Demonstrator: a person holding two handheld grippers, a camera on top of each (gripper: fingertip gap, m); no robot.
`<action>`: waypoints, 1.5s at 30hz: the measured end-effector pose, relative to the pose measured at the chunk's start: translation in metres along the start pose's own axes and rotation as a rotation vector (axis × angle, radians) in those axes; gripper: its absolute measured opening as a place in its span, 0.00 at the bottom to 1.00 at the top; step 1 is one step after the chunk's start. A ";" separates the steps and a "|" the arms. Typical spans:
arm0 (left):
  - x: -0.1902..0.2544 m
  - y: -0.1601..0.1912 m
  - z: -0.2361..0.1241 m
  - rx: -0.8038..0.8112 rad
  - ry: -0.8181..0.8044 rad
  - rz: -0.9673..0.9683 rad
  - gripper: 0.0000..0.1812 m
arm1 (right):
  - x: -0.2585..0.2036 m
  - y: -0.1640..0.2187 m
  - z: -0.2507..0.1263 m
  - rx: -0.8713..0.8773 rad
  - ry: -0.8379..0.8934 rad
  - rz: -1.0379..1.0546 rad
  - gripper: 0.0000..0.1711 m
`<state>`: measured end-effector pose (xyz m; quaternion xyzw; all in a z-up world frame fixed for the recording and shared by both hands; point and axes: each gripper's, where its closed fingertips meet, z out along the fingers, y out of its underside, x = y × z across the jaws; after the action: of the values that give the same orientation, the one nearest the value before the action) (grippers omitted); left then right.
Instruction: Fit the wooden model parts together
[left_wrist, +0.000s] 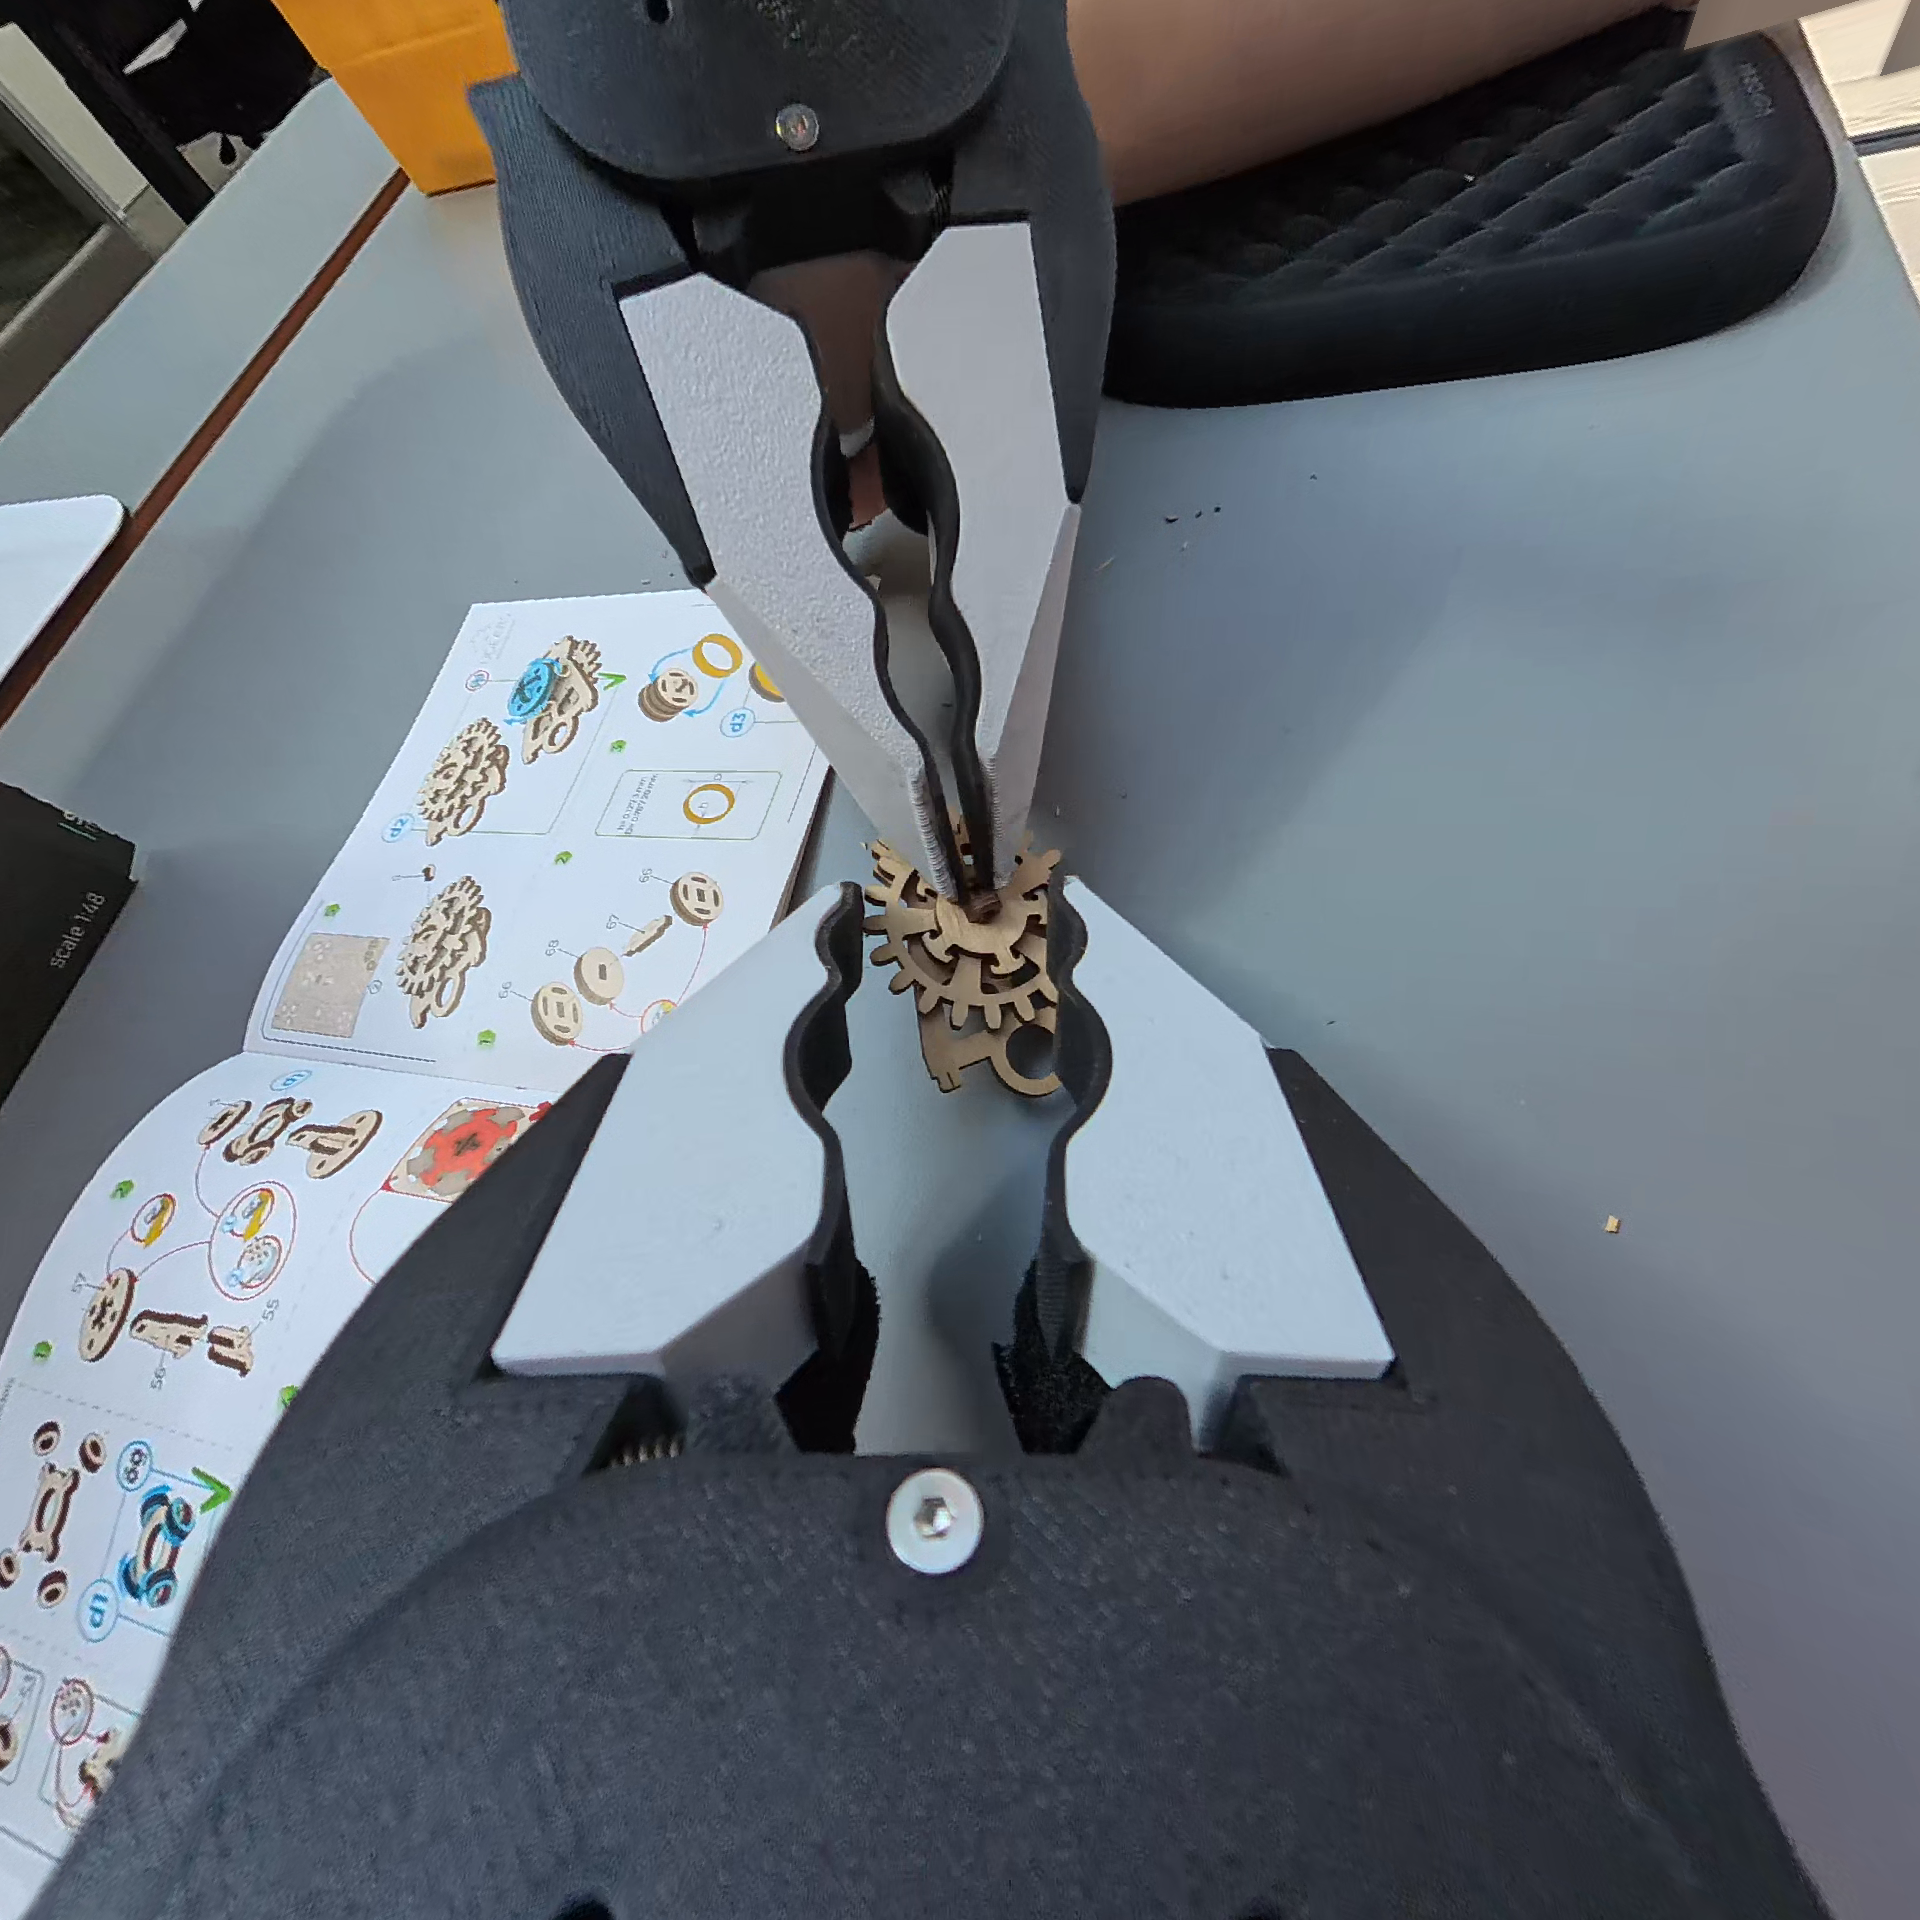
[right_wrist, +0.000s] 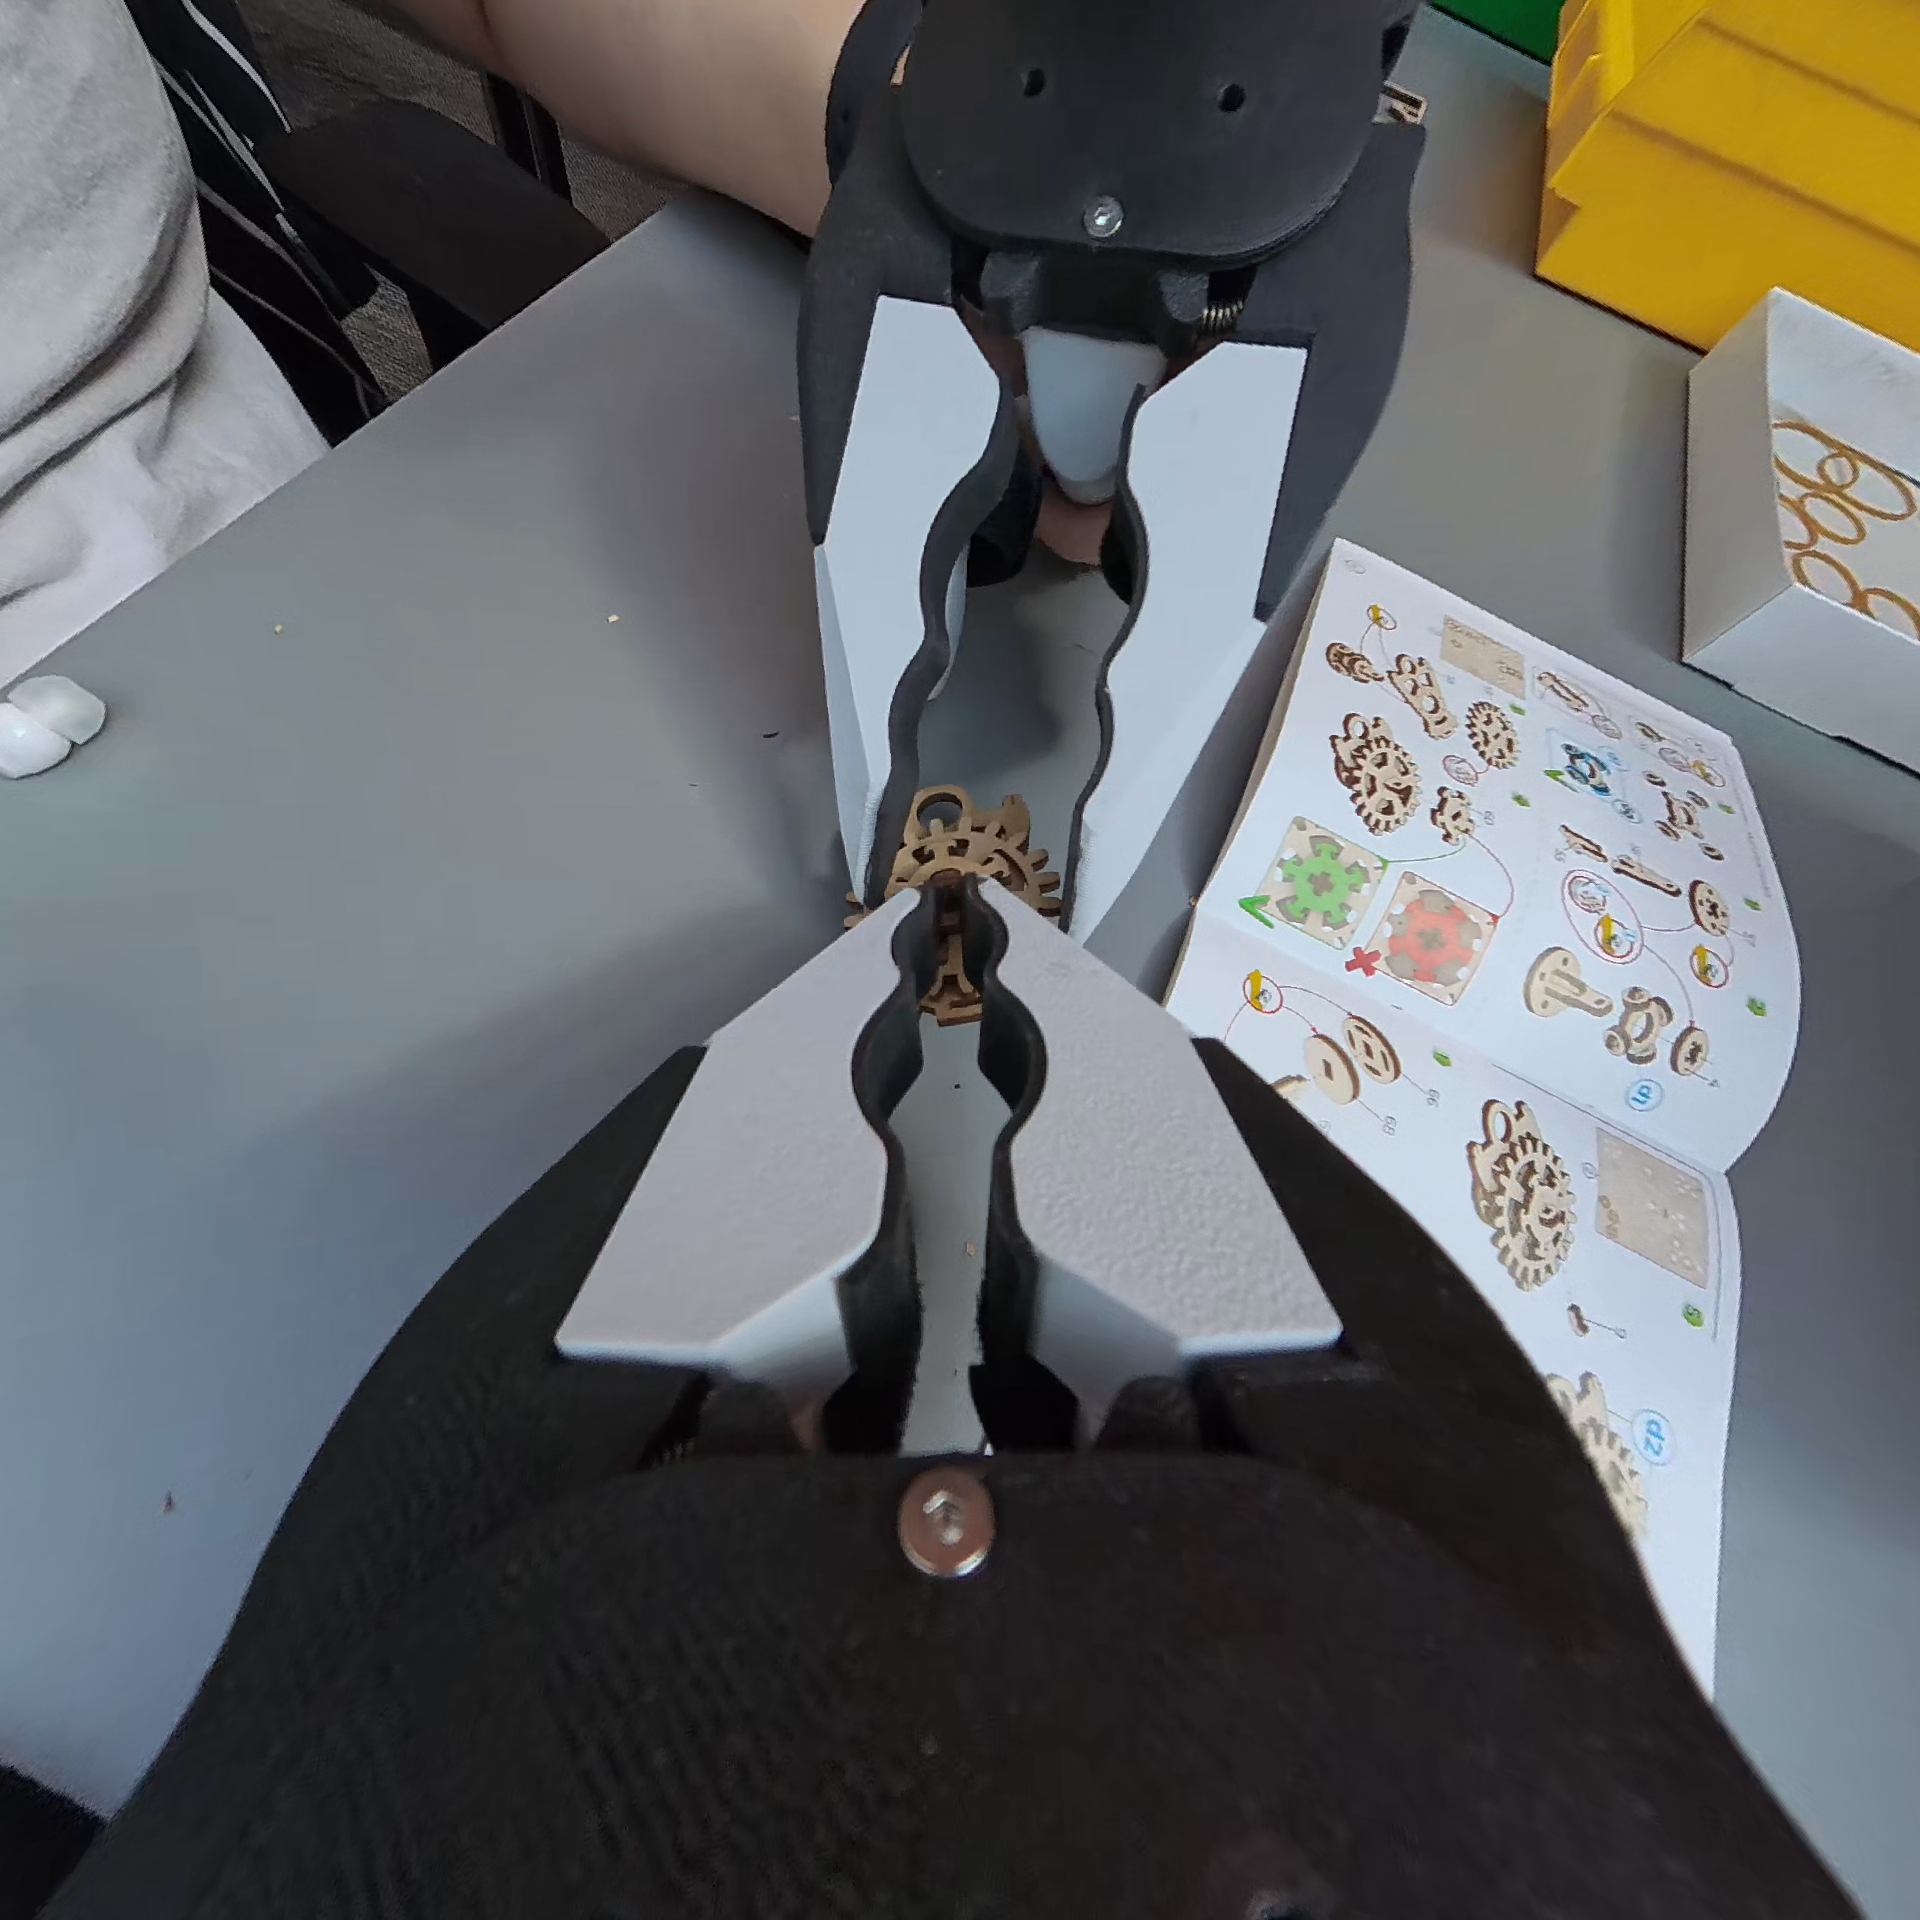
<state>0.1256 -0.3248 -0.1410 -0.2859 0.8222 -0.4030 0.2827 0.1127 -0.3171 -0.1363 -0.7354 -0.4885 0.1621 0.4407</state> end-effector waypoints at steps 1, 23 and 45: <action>-0.001 0.000 0.000 -0.002 -0.006 -0.010 0.19 | 0.000 0.000 0.000 -0.004 -0.001 0.019 0.01; -0.008 0.002 -0.003 -0.010 -0.029 -0.126 0.17 | 0.011 0.006 -0.007 0.057 0.076 0.193 0.01; -0.005 0.002 -0.002 -0.011 0.028 -0.183 0.16 | 0.008 0.004 -0.006 0.036 0.087 0.212 0.00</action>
<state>0.1266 -0.3191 -0.1407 -0.3558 0.7987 -0.4264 0.2316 0.1233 -0.3135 -0.1347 -0.7812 -0.3853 0.1843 0.4553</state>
